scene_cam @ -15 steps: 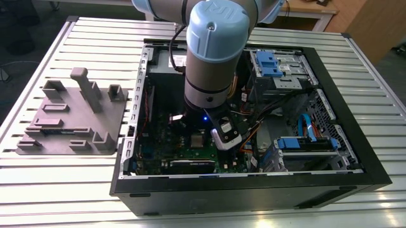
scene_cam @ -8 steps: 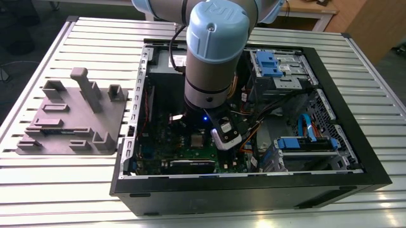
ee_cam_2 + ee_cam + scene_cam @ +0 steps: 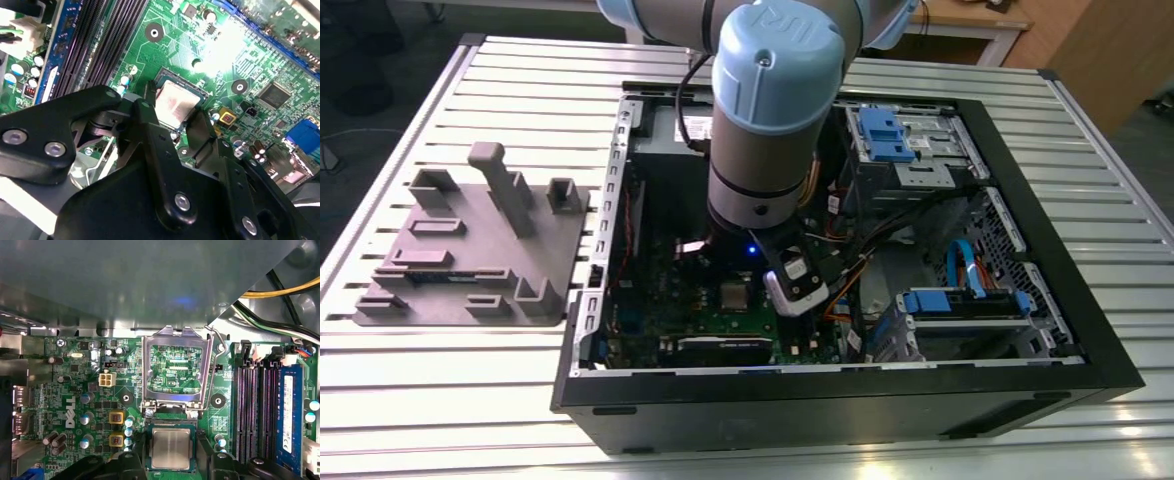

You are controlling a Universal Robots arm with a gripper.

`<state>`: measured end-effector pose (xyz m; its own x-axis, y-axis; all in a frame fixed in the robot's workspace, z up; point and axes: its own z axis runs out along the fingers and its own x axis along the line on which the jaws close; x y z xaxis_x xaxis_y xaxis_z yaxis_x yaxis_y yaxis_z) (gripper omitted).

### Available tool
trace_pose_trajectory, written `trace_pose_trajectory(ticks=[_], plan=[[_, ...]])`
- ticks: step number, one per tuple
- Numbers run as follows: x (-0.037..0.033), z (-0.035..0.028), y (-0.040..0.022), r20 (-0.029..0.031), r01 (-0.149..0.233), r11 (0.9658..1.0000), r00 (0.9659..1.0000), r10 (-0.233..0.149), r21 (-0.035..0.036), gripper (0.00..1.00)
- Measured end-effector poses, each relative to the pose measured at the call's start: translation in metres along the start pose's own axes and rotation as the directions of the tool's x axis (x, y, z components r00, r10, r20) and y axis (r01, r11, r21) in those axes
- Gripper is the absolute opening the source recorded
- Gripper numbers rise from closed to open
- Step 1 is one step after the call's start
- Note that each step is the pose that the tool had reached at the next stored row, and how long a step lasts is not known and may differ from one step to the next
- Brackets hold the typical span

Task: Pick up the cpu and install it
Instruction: 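Place the cpu into insertion slot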

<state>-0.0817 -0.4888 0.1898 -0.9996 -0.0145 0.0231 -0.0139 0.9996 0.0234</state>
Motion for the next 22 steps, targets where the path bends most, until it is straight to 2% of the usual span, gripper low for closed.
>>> trace_pose_trajectory(ticks=[1, 4, 10, 12, 13, 16, 17, 18, 20, 22], plan=[[0.0000, -0.0001, 0.0000, -0.0001, 0.000, 1.0000, 1.0000, 0.000, -0.0001, 0.51], [0.0001, -0.0013, -0.0001, -0.0003, 0.000, 1.0000, 1.0000, 0.000, 0.0002, 0.51], [0.0005, -0.0177, 0.0003, -0.0003, 0.000, 1.0000, 1.0000, 0.000, -0.0001, 0.50], [0.0005, -0.0187, 0.0004, -0.0003, 0.000, 1.0000, 1.0000, 0.000, -0.0004, 0.37], [0.0005, -0.0187, 0.0004, -0.0003, 0.000, 1.0000, 1.0000, 0.000, -0.0005, 0.37], [0.0005, -0.0190, 0.0004, -0.0004, 0.000, 1.0000, 1.0000, 0.000, -0.0003, 0.20], [0.0005, -0.0190, 0.0004, -0.0004, 0.000, 1.0000, 1.0000, 0.000, -0.0004, 0.20], [0.0005, -0.0191, 0.0004, -0.0005, 0.000, 1.0000, 1.0000, 0.000, -0.0003, 0.14], [0.0005, -0.0192, 0.0004, -0.0005, 0.000, 1.0000, 1.0000, 0.000, -0.0003, 0.10], [0.0005, -0.0193, 0.0004, -0.0006, 0.000, 1.0000, 1.0000, 0.000, -0.0003, 0.10]])
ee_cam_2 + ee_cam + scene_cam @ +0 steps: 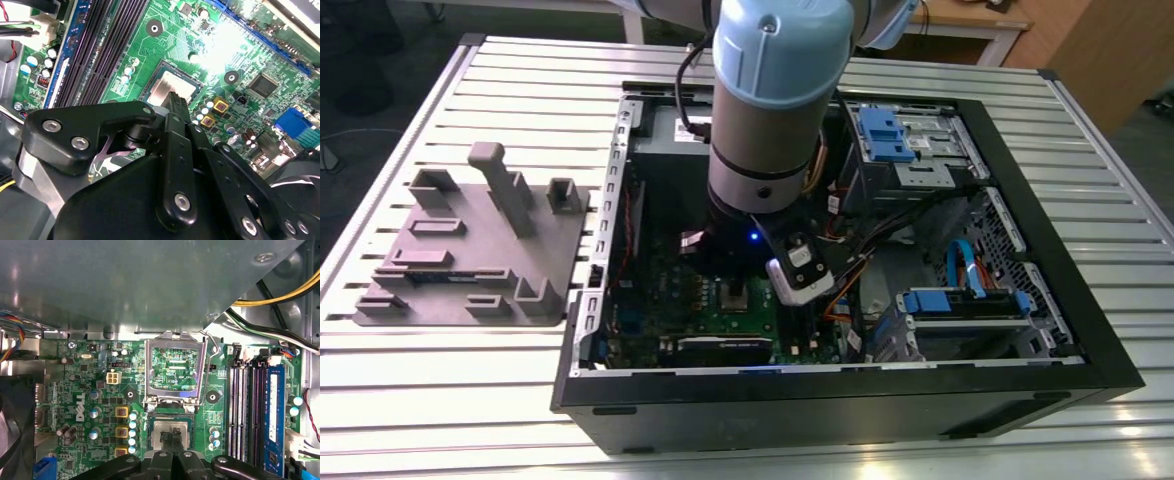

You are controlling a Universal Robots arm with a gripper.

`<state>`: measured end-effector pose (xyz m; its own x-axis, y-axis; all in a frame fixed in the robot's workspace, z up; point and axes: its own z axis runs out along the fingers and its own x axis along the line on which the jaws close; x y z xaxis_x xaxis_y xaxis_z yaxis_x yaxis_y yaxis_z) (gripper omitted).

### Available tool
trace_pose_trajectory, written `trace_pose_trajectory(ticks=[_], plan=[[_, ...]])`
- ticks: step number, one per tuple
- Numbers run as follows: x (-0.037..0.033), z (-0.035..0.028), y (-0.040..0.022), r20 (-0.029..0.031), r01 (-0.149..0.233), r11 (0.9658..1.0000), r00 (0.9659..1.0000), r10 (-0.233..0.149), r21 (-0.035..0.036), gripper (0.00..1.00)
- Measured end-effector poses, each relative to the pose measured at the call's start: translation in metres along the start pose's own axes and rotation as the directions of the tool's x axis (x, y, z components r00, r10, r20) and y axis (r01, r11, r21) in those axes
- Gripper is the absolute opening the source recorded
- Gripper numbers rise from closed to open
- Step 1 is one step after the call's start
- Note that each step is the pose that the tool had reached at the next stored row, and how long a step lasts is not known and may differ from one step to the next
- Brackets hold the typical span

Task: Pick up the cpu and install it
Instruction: 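Place the cpu into insertion slot, then close the cpu cover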

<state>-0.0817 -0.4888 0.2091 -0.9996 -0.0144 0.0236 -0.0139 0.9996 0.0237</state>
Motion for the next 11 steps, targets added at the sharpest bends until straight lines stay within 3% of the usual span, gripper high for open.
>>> trace_pose_trajectory(ticks=[11], plan=[[0.0000, -0.0013, 0.0000, -0.0005, 0.000, 1.0000, 1.0000, 0.000, 0.0000, 0.10]])
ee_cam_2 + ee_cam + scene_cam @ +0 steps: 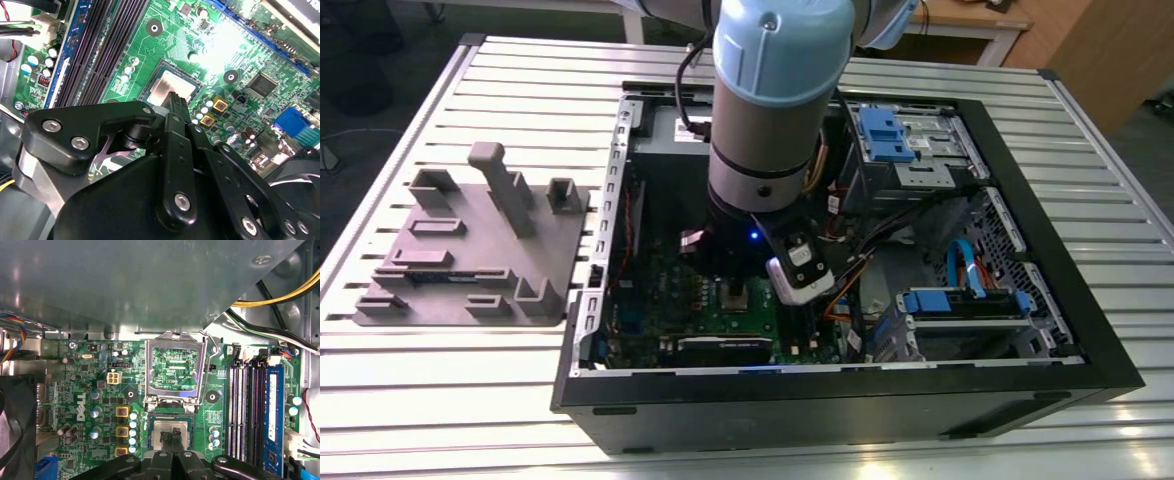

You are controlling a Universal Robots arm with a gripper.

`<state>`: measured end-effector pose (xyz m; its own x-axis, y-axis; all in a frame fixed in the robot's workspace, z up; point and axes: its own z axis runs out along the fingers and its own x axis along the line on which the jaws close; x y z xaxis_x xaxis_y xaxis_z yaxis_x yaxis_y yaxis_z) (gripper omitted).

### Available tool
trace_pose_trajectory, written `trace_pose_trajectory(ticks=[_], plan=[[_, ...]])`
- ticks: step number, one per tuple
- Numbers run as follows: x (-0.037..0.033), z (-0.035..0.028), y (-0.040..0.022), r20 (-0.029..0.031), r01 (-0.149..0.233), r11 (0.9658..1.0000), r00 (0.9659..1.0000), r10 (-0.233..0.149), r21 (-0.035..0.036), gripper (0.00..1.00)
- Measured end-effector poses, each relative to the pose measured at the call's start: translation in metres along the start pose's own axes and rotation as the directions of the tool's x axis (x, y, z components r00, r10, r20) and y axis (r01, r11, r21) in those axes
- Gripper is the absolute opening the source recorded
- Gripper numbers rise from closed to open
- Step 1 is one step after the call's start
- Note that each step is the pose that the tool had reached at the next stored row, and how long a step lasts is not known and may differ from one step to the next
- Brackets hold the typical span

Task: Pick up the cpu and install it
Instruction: 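Close the cpu cover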

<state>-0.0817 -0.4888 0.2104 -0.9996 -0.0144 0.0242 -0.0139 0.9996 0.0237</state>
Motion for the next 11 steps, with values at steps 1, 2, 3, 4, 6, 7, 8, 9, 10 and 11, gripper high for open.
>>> trace_pose_trajectory(ticks=[1, 2, 3, 4, 6, 7, 8, 9, 10, 11], plan=[[0.0000, 0.0000, 0.0000, 0.0000, 0.000, 1.0000, 1.0000, 0.000, 0.0000, 0.10], [0.0000, -0.0001, 0.0000, -0.0001, 0.000, 1.0000, 1.0000, 0.000, 0.0001, 0.10], [0.0001, -0.0008, -0.0001, -0.0003, 0.000, 1.0000, 1.0000, 0.000, 0.0004, 0.10], [0.0002, -0.0031, 0.0000, -0.0003, 0.000, 1.0000, 1.0000, 0.000, 0.0005, 0.10], [0.0007, -0.0109, 0.0003, 0.0002, 0.000, 1.0000, 1.0000, 0.000, -0.0001, 0.10], [0.0010, -0.0154, 0.0004, 0.0003, 0.000, 1.0000, 1.0000, 0.000, 0.0001, 0.10], [0.0014, -0.0199, 0.0005, 0.0006, 0.000, 1.0000, 1.0000, 0.000, 0.0000, 0.10], [0.0015, -0.0244, 0.0006, 0.0007, 0.000, 1.0000, 1.0000, 0.000, -0.0001, 0.10], [0.0017, -0.0290, 0.0007, 0.0008, 0.000, 1.0000, 1.0000, 0.000, 0.0000, 0.10], [0.0019, -0.0338, 0.0008, 0.0010, 0.000, 1.0000, 1.0000, 0.000, 0.0000, 0.10]])
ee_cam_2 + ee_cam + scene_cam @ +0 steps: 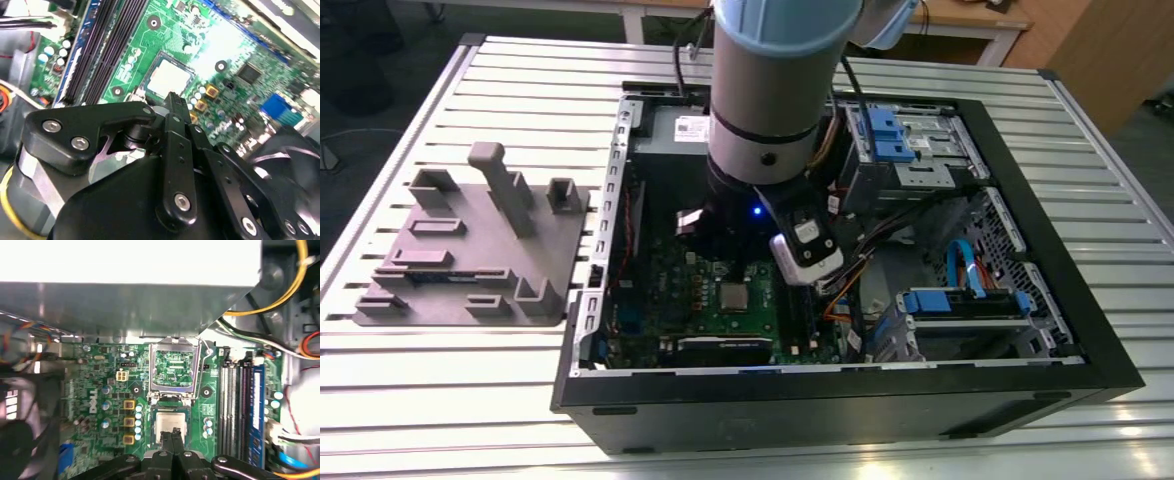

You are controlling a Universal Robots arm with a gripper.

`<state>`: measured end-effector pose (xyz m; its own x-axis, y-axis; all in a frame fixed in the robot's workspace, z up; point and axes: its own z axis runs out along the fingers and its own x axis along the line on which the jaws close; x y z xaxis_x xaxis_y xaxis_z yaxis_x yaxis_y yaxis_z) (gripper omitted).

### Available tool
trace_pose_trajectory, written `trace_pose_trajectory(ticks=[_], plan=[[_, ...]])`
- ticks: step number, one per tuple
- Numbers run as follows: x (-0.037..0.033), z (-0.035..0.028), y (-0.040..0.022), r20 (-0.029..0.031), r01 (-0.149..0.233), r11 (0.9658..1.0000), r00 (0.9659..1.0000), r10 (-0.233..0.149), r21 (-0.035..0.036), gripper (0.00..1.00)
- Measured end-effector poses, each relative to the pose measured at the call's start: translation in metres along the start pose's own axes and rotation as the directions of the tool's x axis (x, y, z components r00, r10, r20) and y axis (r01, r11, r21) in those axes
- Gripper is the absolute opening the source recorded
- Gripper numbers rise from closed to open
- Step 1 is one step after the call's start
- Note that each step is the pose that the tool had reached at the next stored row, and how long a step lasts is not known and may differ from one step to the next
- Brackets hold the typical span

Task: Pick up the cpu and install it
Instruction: 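Close the cpu cover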

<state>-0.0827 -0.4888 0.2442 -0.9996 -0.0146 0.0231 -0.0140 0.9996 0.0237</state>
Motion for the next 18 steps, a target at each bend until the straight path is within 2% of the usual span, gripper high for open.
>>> trace_pose_trajectory(ticks=[5, 6, 9, 12, 15, 18], plan=[[0.0006, -0.0211, 0.0005, 0.0026, 0.000, 1.0000, 1.0000, 0.000, 0.0001, 0.10], [0.0007, -0.0228, 0.0006, 0.0035, 0.000, 1.0000, 1.0000, 0.000, 0.0001, 0.10], [0.0007, -0.0226, 0.0022, 0.0036, 0.011, 0.9999, 0.9999, -0.011, 0.0002, 0.10], [0.0007, -0.0221, 0.0022, 0.0023, 0.061, 0.9981, 0.9981, -0.061, 0.0014, 0.10], [0.0006, -0.0214, 0.0022, 0.0008, 0.116, 0.9933, 0.9933, -0.116, 0.0026, 0.10], [0.0006, -0.0206, 0.0022, -0.0005, 0.169, 0.9856, 0.9856, -0.169, 0.0036, 0.10]])
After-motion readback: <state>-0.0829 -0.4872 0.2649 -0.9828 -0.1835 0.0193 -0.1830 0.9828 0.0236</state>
